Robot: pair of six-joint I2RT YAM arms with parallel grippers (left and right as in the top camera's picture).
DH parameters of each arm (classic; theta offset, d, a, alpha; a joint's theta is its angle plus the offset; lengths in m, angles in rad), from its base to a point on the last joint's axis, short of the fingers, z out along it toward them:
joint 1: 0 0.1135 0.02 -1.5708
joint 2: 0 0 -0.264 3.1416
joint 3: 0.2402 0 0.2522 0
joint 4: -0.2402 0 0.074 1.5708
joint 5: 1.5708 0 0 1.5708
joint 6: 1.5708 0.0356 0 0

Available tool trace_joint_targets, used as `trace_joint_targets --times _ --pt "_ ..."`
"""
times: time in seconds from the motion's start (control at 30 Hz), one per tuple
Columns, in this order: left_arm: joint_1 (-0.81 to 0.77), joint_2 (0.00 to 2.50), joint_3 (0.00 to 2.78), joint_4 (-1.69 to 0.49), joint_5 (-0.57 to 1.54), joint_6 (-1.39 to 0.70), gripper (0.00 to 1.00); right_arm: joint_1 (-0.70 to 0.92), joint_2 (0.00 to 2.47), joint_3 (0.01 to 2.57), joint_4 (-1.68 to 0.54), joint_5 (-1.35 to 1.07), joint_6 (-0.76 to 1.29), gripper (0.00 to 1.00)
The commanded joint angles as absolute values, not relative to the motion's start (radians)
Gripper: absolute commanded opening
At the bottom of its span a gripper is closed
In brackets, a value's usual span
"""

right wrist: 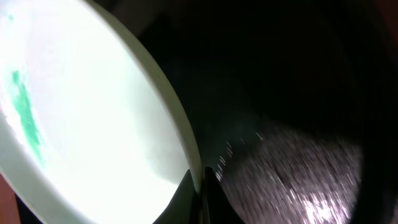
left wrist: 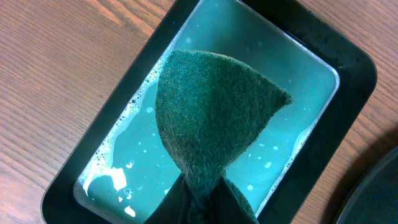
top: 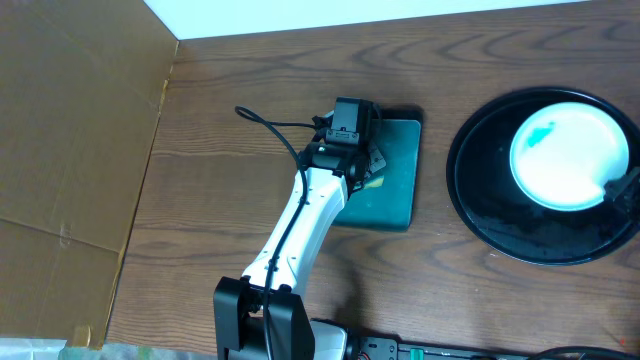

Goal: Clean dirty plates on tray and stack at the side
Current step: 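Grasp the remaining right plate with the right gripper and drag it center, then move the left gripper with the sponge onto the last plate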

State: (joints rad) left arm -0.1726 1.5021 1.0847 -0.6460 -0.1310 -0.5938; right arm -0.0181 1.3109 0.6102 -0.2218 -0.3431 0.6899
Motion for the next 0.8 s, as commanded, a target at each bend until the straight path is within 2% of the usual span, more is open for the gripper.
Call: trace_joint_targets --times 0.0,0.1,0.4,0.77 --pt "-0.169 1.504 1.084 -0.643 -0.143 -0.576 0.07 -0.004 1.354 0.63 -0.19 -0.368 0.584 0.01" --pt "-0.169 1.504 1.084 -0.643 -0.143 -0.576 0.07 -0.004 1.43 0.675 -0.207 -0.368 0.453 0.01" --pt "-0.169 1.504 1.084 -0.642 -0.143 -0.577 0.07 0.008 1.691 1.008 -0.516 -0.373 0.226 0.01" --pt "-0.17 1.504 1.084 -0.642 -0.139 -0.579 0.07 0.059 1.954 1.033 -0.403 -0.376 0.178 0.01"
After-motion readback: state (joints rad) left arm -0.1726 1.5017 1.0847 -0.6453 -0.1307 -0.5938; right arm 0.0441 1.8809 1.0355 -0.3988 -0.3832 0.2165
